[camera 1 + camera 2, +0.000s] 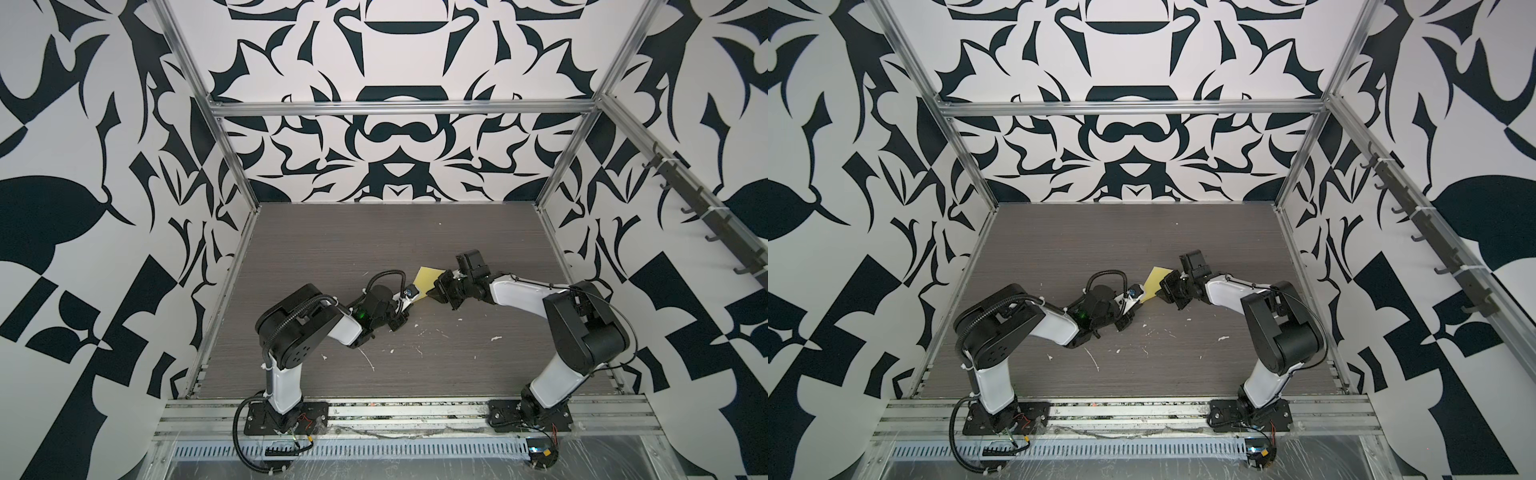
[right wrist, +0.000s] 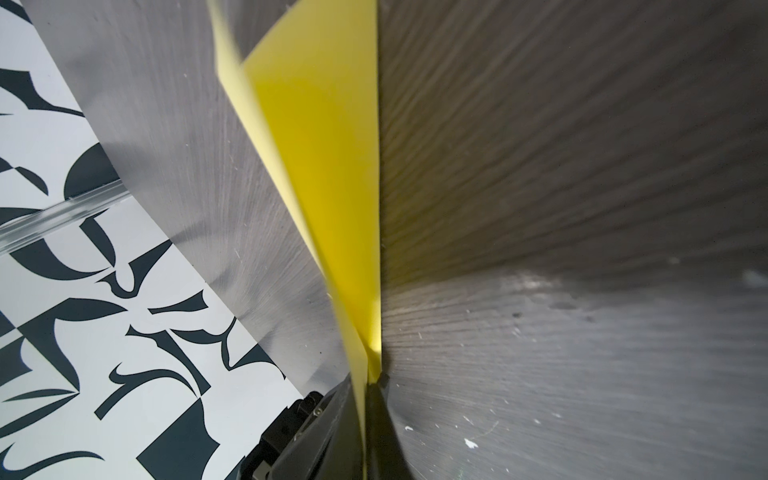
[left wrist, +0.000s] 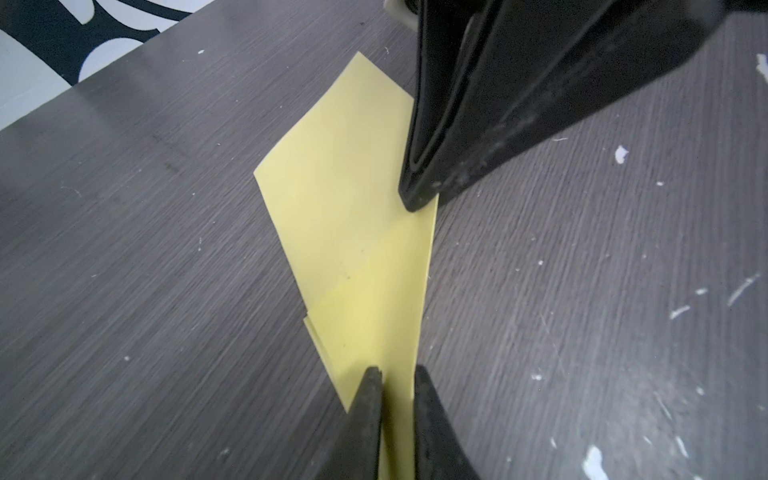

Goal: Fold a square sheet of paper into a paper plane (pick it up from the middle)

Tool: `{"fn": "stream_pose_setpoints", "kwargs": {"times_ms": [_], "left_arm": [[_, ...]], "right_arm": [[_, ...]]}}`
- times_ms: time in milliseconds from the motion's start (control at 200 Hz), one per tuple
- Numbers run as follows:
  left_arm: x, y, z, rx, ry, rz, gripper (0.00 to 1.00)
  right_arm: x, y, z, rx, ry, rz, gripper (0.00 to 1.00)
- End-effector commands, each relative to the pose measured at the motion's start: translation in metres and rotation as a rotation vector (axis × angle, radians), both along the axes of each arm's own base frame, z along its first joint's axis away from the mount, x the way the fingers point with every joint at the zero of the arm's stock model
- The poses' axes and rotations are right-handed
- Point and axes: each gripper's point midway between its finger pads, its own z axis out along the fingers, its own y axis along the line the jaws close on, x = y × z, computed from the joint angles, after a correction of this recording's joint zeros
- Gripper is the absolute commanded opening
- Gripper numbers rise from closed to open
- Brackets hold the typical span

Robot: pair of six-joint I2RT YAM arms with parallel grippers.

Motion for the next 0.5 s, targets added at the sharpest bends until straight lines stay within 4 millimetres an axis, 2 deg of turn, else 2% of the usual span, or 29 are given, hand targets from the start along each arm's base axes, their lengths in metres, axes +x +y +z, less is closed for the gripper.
{"fn": "stream_pose_setpoints", "kwargs": {"times_ms": [0, 260, 495], "left_arm": [[0.003, -0.005, 0.006, -0.015, -0.013, 0.000, 0.14], [-0.002, -0.006, 0.003, -0.025, 0.055, 0.002, 0.11], [-0.005, -0.005, 0.002, -0.079, 0.167, 0.049, 0.11]], "right_arm": [[0.009, 0.003, 0.019, 0.009, -0.043, 0.012, 0.21], [0.012, -0.004, 0.026, -0.045, -0.098, 0.034, 0.49], [0.019, -0.013, 0.046, -0.128, -0.244, 0.096, 0.62]]}}
